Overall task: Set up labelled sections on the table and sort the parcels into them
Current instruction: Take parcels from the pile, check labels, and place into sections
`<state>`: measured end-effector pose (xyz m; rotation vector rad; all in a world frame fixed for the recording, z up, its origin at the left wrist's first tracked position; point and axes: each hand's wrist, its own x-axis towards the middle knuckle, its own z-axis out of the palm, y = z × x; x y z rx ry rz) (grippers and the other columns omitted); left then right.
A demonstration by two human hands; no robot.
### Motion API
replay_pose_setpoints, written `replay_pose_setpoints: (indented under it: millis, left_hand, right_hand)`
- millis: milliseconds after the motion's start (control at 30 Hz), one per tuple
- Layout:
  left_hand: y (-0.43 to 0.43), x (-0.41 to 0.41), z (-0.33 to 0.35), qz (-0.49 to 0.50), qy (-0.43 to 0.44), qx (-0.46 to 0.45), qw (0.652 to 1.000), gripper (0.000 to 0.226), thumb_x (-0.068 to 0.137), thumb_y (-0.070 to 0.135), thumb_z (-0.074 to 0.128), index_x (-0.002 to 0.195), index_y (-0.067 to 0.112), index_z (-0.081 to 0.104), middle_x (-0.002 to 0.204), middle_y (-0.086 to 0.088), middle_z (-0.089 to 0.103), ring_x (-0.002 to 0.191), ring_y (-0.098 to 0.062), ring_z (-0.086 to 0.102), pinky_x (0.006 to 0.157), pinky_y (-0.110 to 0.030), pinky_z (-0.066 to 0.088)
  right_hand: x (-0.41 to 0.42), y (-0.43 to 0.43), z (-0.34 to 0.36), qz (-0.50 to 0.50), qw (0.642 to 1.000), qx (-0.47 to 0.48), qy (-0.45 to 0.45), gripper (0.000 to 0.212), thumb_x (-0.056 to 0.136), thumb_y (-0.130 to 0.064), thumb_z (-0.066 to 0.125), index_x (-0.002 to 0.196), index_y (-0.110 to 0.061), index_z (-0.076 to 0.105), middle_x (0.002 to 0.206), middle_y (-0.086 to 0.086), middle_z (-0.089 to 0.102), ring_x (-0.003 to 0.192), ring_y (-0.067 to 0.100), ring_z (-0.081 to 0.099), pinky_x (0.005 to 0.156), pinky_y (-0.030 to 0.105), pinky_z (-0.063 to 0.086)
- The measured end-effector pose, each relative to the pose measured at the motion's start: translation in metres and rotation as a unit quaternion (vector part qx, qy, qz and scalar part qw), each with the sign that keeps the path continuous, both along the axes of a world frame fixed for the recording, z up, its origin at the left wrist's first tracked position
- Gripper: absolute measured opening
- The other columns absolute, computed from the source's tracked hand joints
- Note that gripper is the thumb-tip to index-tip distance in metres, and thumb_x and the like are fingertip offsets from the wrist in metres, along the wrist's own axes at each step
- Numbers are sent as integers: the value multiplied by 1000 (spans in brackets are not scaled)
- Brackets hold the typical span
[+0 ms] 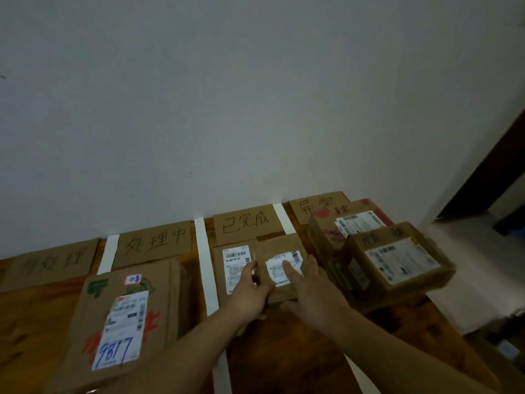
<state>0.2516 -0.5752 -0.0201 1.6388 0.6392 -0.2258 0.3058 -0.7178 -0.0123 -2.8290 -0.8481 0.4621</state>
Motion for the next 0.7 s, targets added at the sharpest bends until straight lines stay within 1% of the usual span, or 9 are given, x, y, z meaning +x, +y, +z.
replay_pose_setpoints:
  millis: [100, 133, 167, 233, 267, 333, 367, 467, 700]
  left_hand:
    - [-1, 19, -4, -10, 5, -15, 1000, 59, 97, 26, 50, 146, 34, 18, 119, 8, 48, 95, -13, 56, 74, -34, 58]
    - [3, 22, -5, -26, 2, -10, 1000, 56, 98, 28, 47, 146, 34, 20, 120, 8, 47, 99, -13, 56, 81, -34, 56]
    - [8, 28, -9, -46, 3, 16, 999, 53, 99, 32, 43, 147, 34, 21, 129, 6, 46, 111, -17, 54, 92, -37, 51]
    - [24, 34, -24, -99, 19, 128, 987, 48, 101, 34, 34, 148, 32, 21, 152, 0, 30, 138, -23, 32, 113, -41, 30]
    - [33, 35, -34, -139, 42, 209, 967, 51, 101, 36, 34, 149, 30, 18, 157, -1, 19, 144, -24, 19, 117, -43, 21]
    - [48, 28, -56, -247, 108, 360, 893, 71, 95, 47, 43, 151, 31, 2, 160, -2, -5, 147, -27, -4, 117, -51, 8]
    - [52, 22, -65, -288, 138, 399, 859, 83, 89, 53, 49, 150, 34, -4, 159, -1, -13, 145, -29, -12, 116, -53, 5]
    - [55, 10, -87, -332, 174, 442, 815, 92, 86, 51, 57, 149, 36, -7, 157, -2, -21, 144, -32, -17, 115, -56, 5]
    - [61, 7, -91, -311, 166, 442, 825, 86, 90, 37, 58, 150, 36, -4, 157, 2, -20, 143, -28, -21, 118, -49, 16]
  right_hand:
    - [22, -7, -14, 22, 1000, 8, 1, 81, 91, -49, 53, 152, -30, 3, 157, 10, -1, 141, 28, 15, 115, 40, 26]
    - [26, -9, -17, 24, 1000, 7, 0, 80, 92, -49, 52, 153, -30, 4, 156, 10, -1, 141, 27, 16, 115, 39, 26]
    - [33, -10, -22, 24, 1000, 6, -2, 80, 92, -49, 51, 153, -29, 4, 156, 11, -1, 141, 28, 16, 115, 39, 27]
    - [43, -10, -31, 21, 1000, -1, -10, 78, 93, -48, 50, 153, -29, 2, 156, 12, -3, 142, 28, 15, 115, 41, 27]
    - [49, -8, -34, 19, 1000, -7, -12, 77, 94, -47, 49, 153, -29, 2, 157, 13, -5, 142, 29, 14, 115, 42, 27]
    - [57, -5, -41, 17, 1000, -16, -11, 75, 96, -44, 48, 153, -29, 1, 157, 13, -8, 143, 30, 12, 115, 43, 26]
    - [61, -3, -44, 17, 1000, -21, -12, 74, 96, -43, 47, 153, -29, 2, 157, 14, -8, 142, 31, 11, 114, 44, 27]
    - [72, -1, -57, 19, 999, -38, -8, 74, 96, -40, 49, 153, -28, 2, 156, 15, -8, 142, 32, 11, 111, 44, 29]
    - [81, 2, -75, 36, 999, -25, 15, 75, 95, -46, 48, 152, -31, 1, 157, 13, -8, 143, 30, 13, 111, 41, 31]
